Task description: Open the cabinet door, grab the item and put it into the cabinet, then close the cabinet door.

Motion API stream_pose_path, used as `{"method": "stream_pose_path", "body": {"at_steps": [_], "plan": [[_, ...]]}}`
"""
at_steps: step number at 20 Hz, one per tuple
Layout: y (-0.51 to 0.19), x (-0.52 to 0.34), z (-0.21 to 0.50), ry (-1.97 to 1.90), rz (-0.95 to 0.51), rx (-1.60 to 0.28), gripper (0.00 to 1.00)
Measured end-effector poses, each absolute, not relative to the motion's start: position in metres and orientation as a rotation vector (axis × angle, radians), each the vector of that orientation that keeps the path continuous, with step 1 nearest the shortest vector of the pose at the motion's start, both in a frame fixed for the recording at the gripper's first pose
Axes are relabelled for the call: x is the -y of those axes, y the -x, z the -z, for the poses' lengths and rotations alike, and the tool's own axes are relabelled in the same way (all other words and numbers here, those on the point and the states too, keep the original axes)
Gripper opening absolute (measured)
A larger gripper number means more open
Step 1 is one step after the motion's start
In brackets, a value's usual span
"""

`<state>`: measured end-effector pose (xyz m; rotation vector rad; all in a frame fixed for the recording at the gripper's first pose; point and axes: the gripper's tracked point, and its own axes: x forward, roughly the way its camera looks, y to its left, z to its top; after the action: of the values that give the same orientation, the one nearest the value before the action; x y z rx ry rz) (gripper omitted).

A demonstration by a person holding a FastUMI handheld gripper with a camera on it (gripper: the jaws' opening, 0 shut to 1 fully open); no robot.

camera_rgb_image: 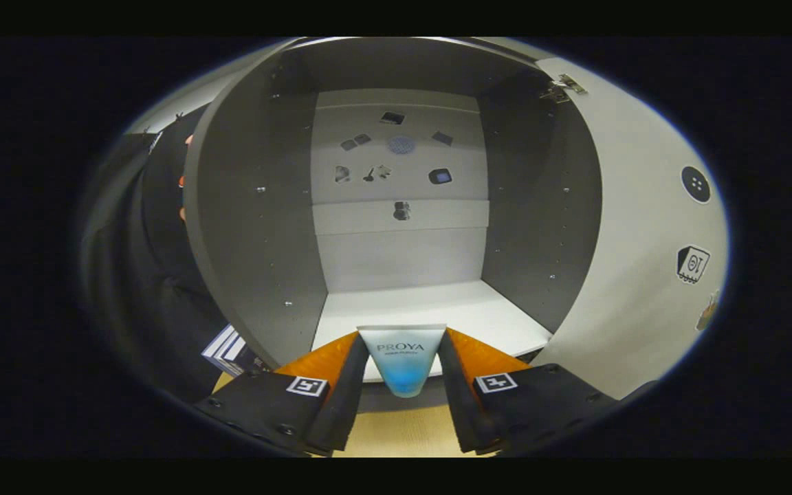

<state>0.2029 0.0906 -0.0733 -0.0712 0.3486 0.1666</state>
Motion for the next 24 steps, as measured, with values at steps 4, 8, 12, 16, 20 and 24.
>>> {"method": "stream_pose_path", "body": {"at_steps": [4,8,12,16,20,24], "plan": [[-0.228,-0.085,0.083,0.075,-0.153,-0.367,0.64],[-0.242,-0.083,0.090,0.076,-0.151,-0.378,0.65],[-0.248,-0.086,0.099,0.081,-0.160,-0.398,0.65],[-0.251,-0.090,0.101,0.088,-0.167,-0.392,0.65],[-0.252,-0.083,0.092,0.119,-0.134,-0.364,0.78],[-0.237,-0.079,0.075,0.130,-0.122,-0.320,0.98]]}}
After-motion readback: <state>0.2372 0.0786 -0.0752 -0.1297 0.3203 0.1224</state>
